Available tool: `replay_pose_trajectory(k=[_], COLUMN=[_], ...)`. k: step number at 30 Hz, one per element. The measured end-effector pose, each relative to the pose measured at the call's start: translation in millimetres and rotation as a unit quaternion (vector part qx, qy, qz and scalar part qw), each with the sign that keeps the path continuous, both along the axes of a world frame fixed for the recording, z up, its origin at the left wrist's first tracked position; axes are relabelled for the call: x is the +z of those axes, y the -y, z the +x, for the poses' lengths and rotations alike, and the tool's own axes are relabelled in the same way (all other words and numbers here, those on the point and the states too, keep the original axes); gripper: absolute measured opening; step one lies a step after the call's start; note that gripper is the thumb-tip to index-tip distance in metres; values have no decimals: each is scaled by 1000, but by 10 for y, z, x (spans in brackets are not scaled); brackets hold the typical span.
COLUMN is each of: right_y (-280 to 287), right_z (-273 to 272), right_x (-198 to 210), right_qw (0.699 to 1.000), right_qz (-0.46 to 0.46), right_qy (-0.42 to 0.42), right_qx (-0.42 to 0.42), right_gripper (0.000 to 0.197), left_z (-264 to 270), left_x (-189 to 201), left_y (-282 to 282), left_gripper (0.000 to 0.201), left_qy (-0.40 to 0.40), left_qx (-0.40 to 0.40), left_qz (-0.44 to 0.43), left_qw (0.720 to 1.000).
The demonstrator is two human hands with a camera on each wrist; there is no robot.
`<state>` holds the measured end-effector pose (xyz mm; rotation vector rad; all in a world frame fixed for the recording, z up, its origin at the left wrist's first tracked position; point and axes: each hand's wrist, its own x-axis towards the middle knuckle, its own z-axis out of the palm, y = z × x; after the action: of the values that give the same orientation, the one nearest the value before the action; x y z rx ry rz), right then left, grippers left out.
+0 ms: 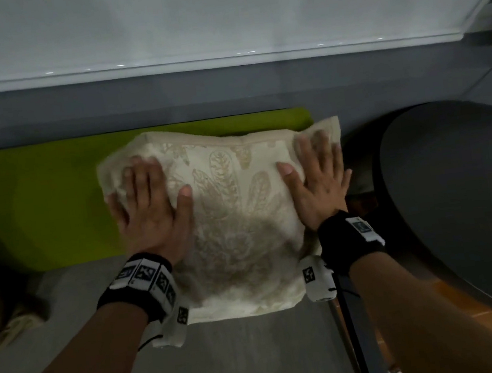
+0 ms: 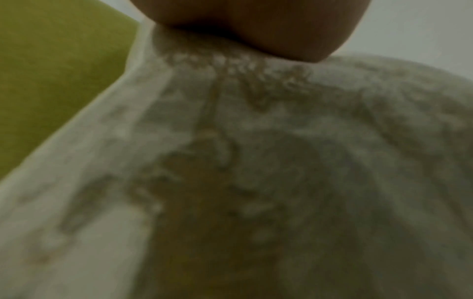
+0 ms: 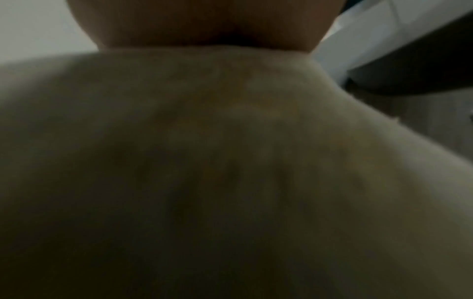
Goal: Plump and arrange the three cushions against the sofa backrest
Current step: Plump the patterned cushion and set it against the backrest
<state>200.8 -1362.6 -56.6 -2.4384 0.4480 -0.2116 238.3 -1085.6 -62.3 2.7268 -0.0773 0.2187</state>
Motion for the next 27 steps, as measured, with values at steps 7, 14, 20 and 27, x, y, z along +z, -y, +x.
replay_pose_trajectory(k=[7, 14, 20, 27], right_y=[387, 626, 458, 340], right_z=[-351, -577, -318, -591], right_x=[2, -76, 167, -198], right_qw=[762, 850, 855, 897], right_qz=[616, 489, 479, 428], right_qy=[78, 101, 130, -16], right_qx=[-182, -167, -150, -112], right_gripper=[73, 14, 22, 18], left_z=[-96, 7, 81, -470], left_x=[197, 205, 213, 98], left_y=[-512, -791, -976, -751], left_gripper=[51, 32, 34, 41], left_qy=[-60, 5, -25, -156], left_qx=[160, 135, 168, 98], left_qz=[-483, -598, -599, -551], left_qw=[859, 790, 782, 814])
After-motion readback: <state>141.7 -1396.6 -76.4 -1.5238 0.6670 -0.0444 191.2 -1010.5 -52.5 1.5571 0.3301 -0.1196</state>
